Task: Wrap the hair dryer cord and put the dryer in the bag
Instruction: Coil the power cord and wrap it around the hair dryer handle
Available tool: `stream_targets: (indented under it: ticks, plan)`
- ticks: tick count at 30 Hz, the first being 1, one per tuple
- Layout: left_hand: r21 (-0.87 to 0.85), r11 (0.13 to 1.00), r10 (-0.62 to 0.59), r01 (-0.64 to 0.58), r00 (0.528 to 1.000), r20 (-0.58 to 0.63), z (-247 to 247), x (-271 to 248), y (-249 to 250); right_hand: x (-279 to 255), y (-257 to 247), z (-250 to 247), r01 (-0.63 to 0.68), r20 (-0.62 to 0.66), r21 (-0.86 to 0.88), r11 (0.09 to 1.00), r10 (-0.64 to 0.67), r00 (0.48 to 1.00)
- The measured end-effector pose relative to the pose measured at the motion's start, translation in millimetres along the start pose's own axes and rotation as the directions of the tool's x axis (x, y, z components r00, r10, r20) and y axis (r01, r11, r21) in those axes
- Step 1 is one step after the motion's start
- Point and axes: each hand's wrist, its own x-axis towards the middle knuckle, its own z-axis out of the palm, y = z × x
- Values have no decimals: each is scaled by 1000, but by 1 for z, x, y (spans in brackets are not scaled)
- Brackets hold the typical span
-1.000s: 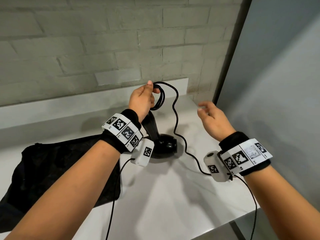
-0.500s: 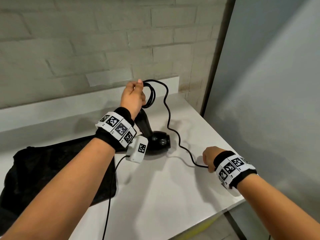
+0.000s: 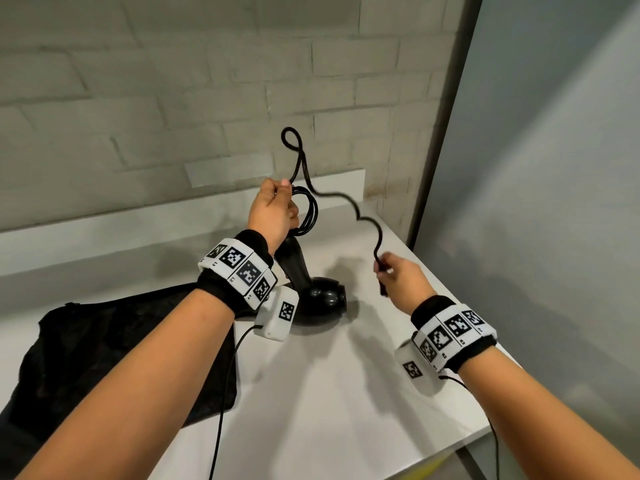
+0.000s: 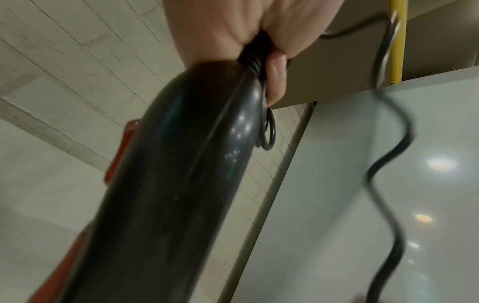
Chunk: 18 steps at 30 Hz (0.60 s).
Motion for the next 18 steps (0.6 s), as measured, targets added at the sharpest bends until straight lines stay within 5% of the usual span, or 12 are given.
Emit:
stream_targets:
  ticks: [4, 7, 18]
  plan:
    - [16, 1000, -1, 0, 1000, 14, -1, -1, 2, 5, -57, 2, 265, -148, 310, 913, -229, 962]
    - [12, 1000, -4, 4, 999, 32, -1, -2, 3, 11, -87, 11, 361, -233, 452, 815, -283, 930]
    - [33, 999, -1, -1, 998, 63, -5, -1, -1, 28, -110, 31, 487, -377, 266, 832, -376, 847]
